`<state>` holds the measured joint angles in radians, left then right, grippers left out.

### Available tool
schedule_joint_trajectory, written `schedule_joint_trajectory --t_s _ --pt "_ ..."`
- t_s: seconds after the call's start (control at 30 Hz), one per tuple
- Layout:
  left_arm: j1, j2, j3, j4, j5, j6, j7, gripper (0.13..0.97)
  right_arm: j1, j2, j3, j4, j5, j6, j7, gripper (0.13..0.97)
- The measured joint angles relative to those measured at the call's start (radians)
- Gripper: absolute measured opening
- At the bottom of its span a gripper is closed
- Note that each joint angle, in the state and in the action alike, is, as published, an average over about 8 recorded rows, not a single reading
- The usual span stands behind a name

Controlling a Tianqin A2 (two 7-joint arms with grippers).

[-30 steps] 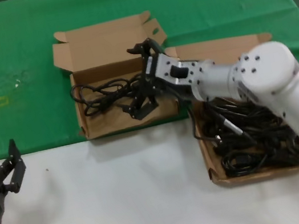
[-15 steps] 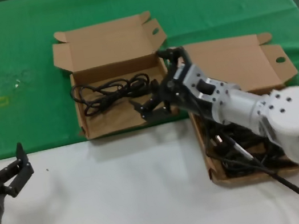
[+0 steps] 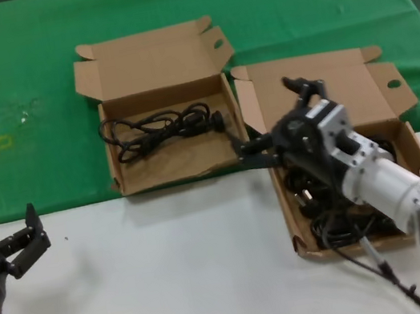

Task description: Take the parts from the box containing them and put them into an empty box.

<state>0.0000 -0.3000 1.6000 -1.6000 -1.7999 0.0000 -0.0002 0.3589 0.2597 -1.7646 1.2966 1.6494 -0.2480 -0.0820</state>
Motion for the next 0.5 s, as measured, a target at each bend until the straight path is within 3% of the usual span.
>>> schedule_joint_trajectory --t_s 0.5 --pt "0.0 0.0 0.0 0.0 0.0 0.0 0.0 0.966 -0.259 0.029 0.119 0.219 0.109 0.179 0.059 0.966"
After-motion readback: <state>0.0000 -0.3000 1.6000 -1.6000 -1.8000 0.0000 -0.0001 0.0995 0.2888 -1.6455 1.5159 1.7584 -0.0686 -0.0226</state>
